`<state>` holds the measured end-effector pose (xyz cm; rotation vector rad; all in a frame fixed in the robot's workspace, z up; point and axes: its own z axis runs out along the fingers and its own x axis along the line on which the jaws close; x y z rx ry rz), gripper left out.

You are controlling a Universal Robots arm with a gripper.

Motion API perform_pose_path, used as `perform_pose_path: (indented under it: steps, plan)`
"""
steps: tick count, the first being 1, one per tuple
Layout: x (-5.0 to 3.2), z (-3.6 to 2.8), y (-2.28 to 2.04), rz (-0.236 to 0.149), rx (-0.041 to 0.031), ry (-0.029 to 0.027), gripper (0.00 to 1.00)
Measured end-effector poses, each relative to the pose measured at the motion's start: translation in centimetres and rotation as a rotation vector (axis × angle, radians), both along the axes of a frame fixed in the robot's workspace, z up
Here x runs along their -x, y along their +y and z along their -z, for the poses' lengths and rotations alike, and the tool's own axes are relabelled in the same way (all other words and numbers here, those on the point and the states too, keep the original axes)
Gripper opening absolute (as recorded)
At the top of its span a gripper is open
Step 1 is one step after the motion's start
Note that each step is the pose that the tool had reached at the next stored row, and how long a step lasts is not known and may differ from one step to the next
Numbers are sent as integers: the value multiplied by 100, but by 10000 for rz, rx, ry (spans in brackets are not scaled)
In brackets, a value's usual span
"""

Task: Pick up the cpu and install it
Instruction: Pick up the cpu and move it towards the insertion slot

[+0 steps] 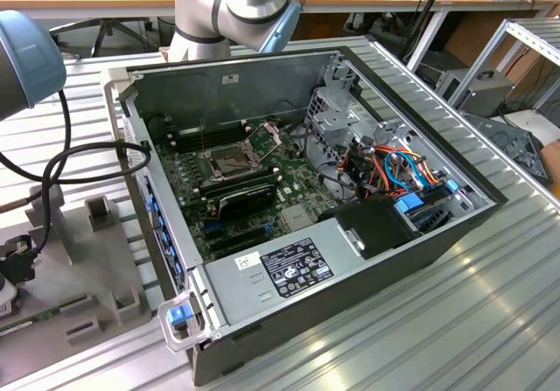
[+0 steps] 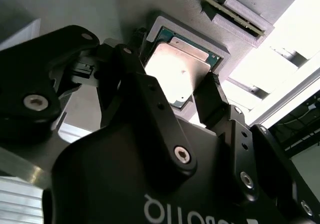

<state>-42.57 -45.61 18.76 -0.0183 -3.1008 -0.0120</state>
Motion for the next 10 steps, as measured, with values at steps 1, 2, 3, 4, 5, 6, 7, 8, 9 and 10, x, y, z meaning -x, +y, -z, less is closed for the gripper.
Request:
perform_pose_path:
  steps: [1, 2, 3, 4, 5, 6, 7, 8, 9, 10]
  plan:
    - [0, 0, 0, -1, 0, 0, 68]
    - [0, 0, 0, -1, 1, 0, 68]
    - [0, 0, 0, -1, 1, 1, 68]
    - [0, -1, 0, -1, -7, 2, 68]
    - [0, -1, -1, -3, -250, 3, 68]
    - [0, 0, -1, -2, -579, 0, 68]
    - [0, -1, 0, 0, -665, 1, 68]
    - [0, -1, -2, 0, -666, 1, 68]
    - [1, 0, -3, 0, -665, 1, 68]
    - [1, -1, -4, -1, -650, 1, 68]
